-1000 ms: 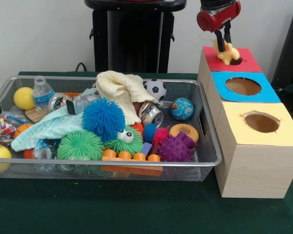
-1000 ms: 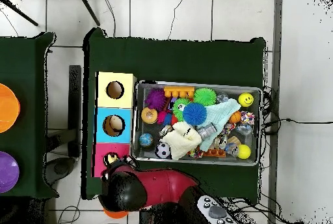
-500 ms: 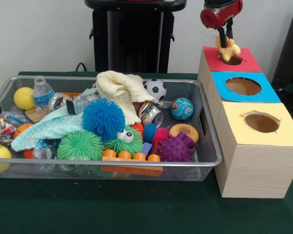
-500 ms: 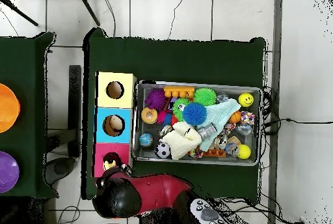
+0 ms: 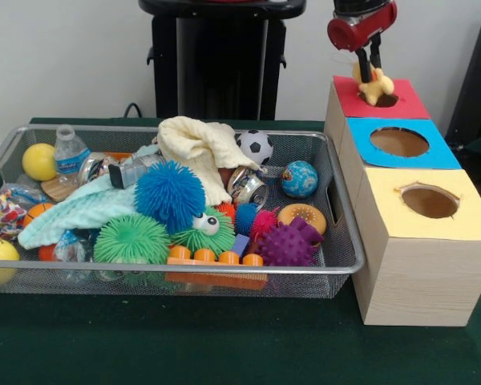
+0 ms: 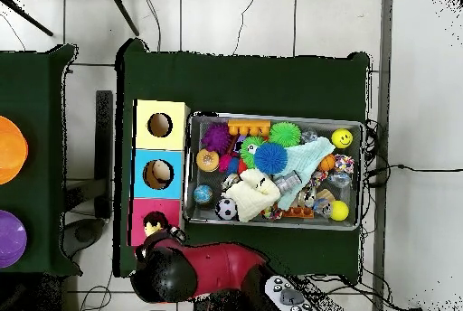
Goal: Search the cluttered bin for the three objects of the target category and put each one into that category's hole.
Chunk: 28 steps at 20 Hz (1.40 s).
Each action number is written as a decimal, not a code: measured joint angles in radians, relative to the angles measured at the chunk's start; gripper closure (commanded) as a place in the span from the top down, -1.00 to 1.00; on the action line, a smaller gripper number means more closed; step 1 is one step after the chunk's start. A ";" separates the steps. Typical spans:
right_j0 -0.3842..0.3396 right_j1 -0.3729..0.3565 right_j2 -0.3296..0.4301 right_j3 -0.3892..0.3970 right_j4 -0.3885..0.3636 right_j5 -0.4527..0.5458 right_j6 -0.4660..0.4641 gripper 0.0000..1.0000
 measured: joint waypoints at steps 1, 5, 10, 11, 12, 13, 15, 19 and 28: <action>0.000 0.002 -0.005 0.000 0.000 -0.010 0.000 -1.00; 0.006 0.002 -0.022 0.000 0.000 -0.034 0.000 -1.00; 0.012 0.002 -0.035 0.000 0.000 -0.052 0.000 -1.00; 0.013 0.003 -0.037 0.000 0.000 -0.053 0.000 -1.00; 0.014 0.005 -0.037 0.000 0.000 -0.053 0.000 -1.00; 0.015 0.007 -0.038 0.000 0.000 -0.053 0.000 -1.00; 0.016 0.011 -0.039 0.000 0.000 -0.054 0.000 -1.00; 0.019 0.014 -0.042 0.000 0.000 -0.057 0.000 -1.00; 0.025 0.021 -0.046 0.000 0.000 -0.058 0.000 1.00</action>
